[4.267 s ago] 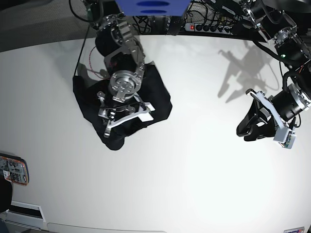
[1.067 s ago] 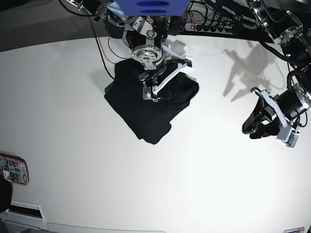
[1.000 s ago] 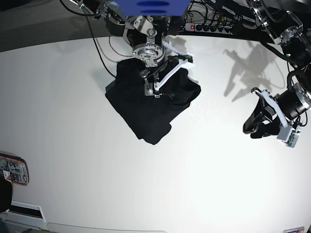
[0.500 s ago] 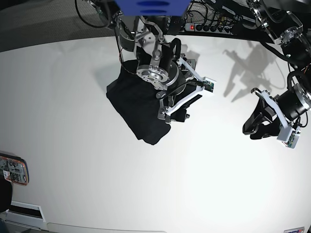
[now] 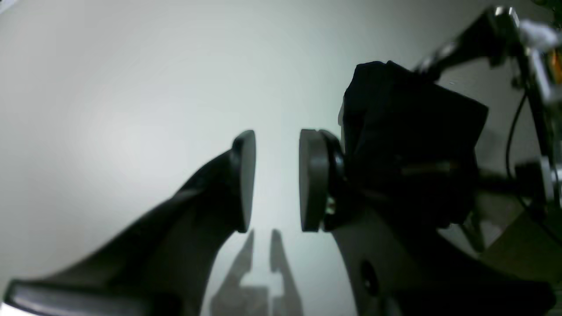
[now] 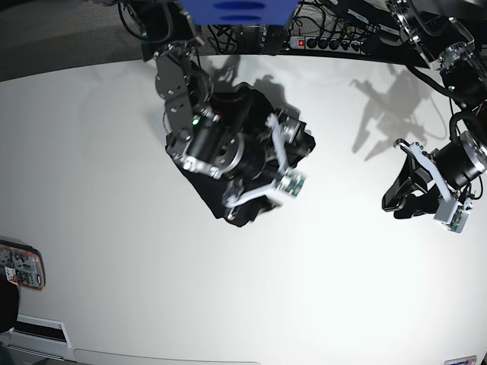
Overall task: Fold the T-shirt properly
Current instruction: 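Open the right gripper and withdraw it from the folded shirt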
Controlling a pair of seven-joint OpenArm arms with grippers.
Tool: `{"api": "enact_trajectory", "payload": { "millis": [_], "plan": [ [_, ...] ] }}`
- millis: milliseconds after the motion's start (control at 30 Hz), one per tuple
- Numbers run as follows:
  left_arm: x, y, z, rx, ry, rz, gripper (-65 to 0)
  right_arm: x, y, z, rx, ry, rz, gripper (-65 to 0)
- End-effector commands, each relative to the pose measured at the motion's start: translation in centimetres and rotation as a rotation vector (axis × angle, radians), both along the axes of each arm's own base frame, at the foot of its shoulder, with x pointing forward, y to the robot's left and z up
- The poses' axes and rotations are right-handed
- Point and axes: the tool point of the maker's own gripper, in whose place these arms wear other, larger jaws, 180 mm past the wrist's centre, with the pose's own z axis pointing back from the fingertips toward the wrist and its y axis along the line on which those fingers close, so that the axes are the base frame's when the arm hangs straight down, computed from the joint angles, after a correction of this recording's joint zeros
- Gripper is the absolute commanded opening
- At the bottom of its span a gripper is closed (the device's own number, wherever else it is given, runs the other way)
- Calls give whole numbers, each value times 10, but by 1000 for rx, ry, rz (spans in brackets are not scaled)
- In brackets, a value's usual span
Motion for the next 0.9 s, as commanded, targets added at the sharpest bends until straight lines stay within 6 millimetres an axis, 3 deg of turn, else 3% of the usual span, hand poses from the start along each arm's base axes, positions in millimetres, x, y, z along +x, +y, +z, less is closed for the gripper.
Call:
{"api": "enact_trajectory", "payload": {
  "millis": [0, 100, 233, 467, 733, 867],
  "plan": [
    [2, 0, 10, 3, -34, -8, -482, 11, -7, 11, 22, -32, -34, -89],
    [2, 0, 10, 3, -34, -9, -482, 26, -28, 14, 24, -39, -107, -89],
    [2, -2, 9, -2, -32, -13, -482, 37, -41, 18, 23, -54, -150, -89],
    [3, -2, 8, -7, -27, -9, -482, 43, -74, 8, -44, -63, -190, -89],
    [4, 2, 3, 16, -14, 15, -482, 64, -127, 13, -47, -74, -350, -89],
    [5, 3, -2, 19, -2, 37, -482, 66, -139, 12, -45, -68, -388, -89]
  ]
}}
